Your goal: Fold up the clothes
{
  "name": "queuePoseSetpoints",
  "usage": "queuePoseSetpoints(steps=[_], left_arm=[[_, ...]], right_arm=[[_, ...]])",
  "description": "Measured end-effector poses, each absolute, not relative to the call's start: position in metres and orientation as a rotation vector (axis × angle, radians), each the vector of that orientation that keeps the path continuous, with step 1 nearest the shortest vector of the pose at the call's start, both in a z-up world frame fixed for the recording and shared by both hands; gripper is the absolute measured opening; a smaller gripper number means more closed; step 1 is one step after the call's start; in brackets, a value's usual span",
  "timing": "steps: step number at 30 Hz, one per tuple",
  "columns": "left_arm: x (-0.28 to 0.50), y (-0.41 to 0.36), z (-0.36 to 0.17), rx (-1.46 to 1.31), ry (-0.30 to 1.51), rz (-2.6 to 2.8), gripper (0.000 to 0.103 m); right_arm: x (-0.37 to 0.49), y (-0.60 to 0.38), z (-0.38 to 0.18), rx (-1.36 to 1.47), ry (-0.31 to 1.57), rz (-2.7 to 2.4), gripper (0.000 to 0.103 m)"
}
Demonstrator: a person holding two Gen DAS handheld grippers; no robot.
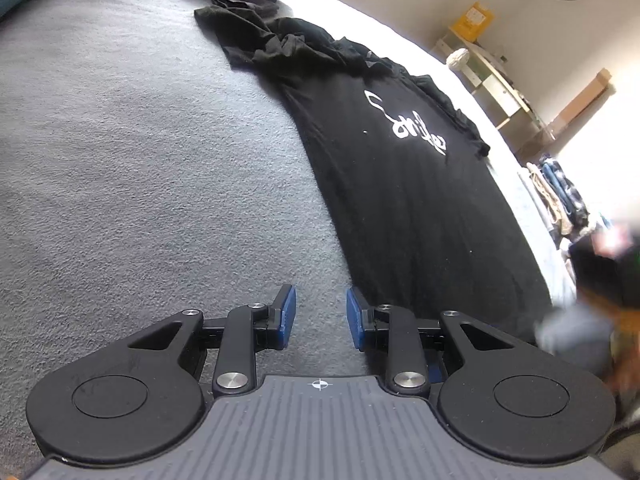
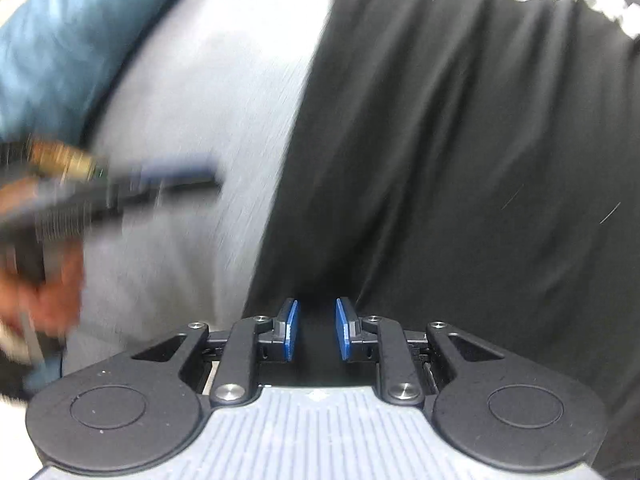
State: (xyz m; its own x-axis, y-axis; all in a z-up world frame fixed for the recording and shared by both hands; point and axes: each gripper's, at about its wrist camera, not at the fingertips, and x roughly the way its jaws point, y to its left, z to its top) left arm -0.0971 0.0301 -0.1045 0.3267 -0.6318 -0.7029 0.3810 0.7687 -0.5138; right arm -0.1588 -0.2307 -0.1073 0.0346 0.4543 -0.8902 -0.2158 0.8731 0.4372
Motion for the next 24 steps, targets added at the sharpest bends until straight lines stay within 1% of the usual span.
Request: queuePoseSetpoints(steps=[4, 6, 9, 11, 14, 17, 18, 19, 21, 22, 24], left_arm=[[-0.094, 0.02, -0.105, -0.267, 1.044, -0.709, 0.027], [-0.097, 0.012, -0.101, -0.263, 1.022, -0.746, 0.027], [-0.107, 0.0, -0.093, -0.257, 0.989, -0.825, 0.027], [-0.117, -0.01, -0.092, -0.246, 0.987, -0.882, 0.027], [-0.13, -0.028, -0.103, -0.212, 1.044, -0.944, 0.028], [-0.139, -0.036, -0.124, -0.148, 1.18, -0.929, 0.028], [-0.141, -0.031, -0.125, -0.152, 1.188, -0.93, 0.028], [-0.142, -0.025, -0.125, -0.165, 1.191, -0.933, 0.028], [-0.139, -0.014, -0.122, -0.172, 1.212, -0.913, 0.028], [-0.138, -0.009, -0.119, -0.172, 1.213, -0.904, 0.028], [-0.135, -0.003, -0.11, -0.163, 1.203, -0.889, 0.028]], right_arm=[[-0.208, -0.247, -0.106, 0.335, 1.53, 0.567, 0.023], [-0.226, -0.273, -0.103, 0.405, 1.526, 0.532, 0.023], [-0.232, -0.31, -0.078, 0.43, 1.391, 0.387, 0.023], [-0.22, -0.349, -0.063, 0.472, 1.279, 0.24, 0.023], [-0.215, -0.409, -0.058, 0.52, 1.142, 0.02, 0.022], [-0.237, -0.471, -0.08, 0.548, 1.14, -0.265, 0.022], [-0.255, -0.49, -0.088, 0.595, 1.128, -0.341, 0.019], [-0.278, -0.508, -0.096, 0.679, 1.092, -0.382, 0.01], [-0.318, -0.538, -0.1, 0.84, 1.041, -0.491, 0.01], [-0.334, -0.548, -0.097, 0.873, 1.03, -0.562, 0.013], [-0.347, -0.557, -0.087, 0.9, 1.002, -0.612, 0.014]])
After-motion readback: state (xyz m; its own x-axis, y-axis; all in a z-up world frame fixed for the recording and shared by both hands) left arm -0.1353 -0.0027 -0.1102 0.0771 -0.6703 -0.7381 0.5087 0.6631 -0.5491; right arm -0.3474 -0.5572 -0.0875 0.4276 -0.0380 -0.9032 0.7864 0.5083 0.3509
